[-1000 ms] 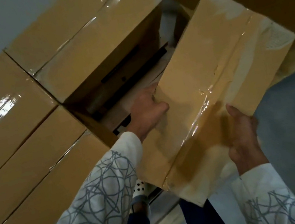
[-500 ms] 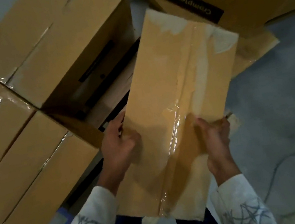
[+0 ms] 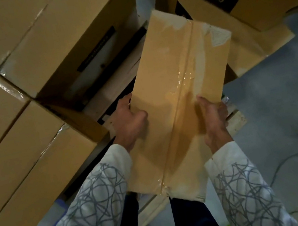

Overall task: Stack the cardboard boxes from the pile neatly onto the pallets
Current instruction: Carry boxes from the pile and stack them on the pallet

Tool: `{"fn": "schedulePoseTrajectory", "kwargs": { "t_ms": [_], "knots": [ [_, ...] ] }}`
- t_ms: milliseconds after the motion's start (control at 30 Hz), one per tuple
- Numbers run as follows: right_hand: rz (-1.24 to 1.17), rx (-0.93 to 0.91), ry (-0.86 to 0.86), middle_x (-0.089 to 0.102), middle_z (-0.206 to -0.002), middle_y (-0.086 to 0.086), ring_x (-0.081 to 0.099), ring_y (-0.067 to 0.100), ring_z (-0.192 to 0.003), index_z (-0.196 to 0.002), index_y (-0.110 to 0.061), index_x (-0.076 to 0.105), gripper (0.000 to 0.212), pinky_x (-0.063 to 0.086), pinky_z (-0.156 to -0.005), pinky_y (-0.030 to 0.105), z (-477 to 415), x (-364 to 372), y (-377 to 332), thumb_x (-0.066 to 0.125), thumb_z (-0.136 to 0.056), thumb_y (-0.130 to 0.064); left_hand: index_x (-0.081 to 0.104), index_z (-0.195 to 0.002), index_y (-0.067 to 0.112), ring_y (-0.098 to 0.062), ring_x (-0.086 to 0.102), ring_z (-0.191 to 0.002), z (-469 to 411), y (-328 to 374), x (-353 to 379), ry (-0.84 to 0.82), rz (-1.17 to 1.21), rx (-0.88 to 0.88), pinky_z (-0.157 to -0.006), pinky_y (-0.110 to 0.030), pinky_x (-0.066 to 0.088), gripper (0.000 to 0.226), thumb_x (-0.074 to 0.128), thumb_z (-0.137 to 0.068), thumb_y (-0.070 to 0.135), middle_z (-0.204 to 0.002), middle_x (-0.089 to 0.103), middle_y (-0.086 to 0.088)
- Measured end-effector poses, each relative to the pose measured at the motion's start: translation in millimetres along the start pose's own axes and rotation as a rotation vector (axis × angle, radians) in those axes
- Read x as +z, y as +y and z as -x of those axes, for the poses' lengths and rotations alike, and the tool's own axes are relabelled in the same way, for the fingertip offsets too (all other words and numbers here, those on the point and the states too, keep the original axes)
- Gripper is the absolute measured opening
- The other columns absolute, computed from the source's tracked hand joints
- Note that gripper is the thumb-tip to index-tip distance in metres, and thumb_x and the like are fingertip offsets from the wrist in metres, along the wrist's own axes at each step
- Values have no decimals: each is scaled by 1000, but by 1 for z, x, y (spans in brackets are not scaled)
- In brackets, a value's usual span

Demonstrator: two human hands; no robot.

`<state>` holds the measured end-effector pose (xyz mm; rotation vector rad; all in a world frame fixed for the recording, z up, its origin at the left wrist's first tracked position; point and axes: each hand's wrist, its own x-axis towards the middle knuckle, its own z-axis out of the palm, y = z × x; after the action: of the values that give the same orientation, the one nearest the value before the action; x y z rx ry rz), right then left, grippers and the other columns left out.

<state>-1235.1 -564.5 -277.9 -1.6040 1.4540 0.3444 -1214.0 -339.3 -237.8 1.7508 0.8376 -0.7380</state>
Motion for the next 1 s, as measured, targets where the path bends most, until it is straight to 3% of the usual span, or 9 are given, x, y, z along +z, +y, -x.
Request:
{"fn": "schedulePoseTrajectory", "kwargs": {
  "t_ms": [67,167,300,367,467,567,633,800,1000],
  "knots": [
    [-13,5,6,48,-145,-1,40,31,-131,-151,-26,40,99,40,-108,49,-9,3,2,80,-70,-66,51,-147,28,-20,58,-116,-6,0,6,2,-33,-7,-95,-40,53,73,70,-79,13,-128,60,7],
    [-71,43,30,56,-140,-6,47,31,-131,-144,-31,51,118,43,-109,52,-21,11,-1,80,-40,-79,53,-144,24,-19,62,-106,-13,13,16,-16,-85,12,-95,-45,57,73,70,-74,18,-123,61,3],
    [17,26,82,46,-147,2,37,33,-137,-149,-14,44,93,34,-106,39,-30,12,-9,76,-76,-62,57,-140,20,-20,58,-113,-26,29,25,4,-100,54,-98,-43,54,81,61,-59,30,-130,59,1],
    [75,12,60,43,-150,3,35,34,-139,-152,-13,40,91,31,-105,38,-28,11,-10,75,-81,-59,58,-141,20,-21,58,-117,-30,26,21,12,-118,56,-99,-42,53,83,60,-59,30,-133,59,1],
    [139,6,8,44,-151,3,39,35,-139,-155,-22,34,100,36,-112,45,-13,4,-4,79,-74,-59,55,-147,27,-21,59,-120,-33,19,11,-34,-105,31,-100,-44,54,81,66,-67,28,-136,59,6],
    [67,64,-100,56,-135,-4,54,24,-122,-152,-21,39,88,41,-101,35,16,-12,18,81,-82,-52,59,-141,27,-16,63,-103,-28,9,5,-62,-161,-45,-93,-32,52,54,66,-87,33,-121,66,8],
    [97,153,-156,59,-136,-4,57,26,-121,-153,-21,40,109,42,-110,42,39,-20,44,77,-67,-79,64,-132,21,-26,65,-105,-26,-1,3,-25,-182,-129,-94,-36,52,48,62,-91,47,-118,69,-2],
    [149,171,-102,54,-146,0,51,35,-131,-154,-41,31,102,39,-113,58,73,-25,79,65,-70,-89,62,-134,26,-17,50,-95,-18,-15,3,39,-200,-74,-87,-28,34,46,66,-93,46,-104,57,7],
    [184,87,-24,55,-146,2,52,37,-130,-149,-42,36,104,41,-111,61,58,-13,80,64,-63,-94,62,-133,31,-17,57,-97,-31,-18,9,52,-201,-18,-88,-30,42,51,72,-86,48,-103,61,12]
  ]
}}
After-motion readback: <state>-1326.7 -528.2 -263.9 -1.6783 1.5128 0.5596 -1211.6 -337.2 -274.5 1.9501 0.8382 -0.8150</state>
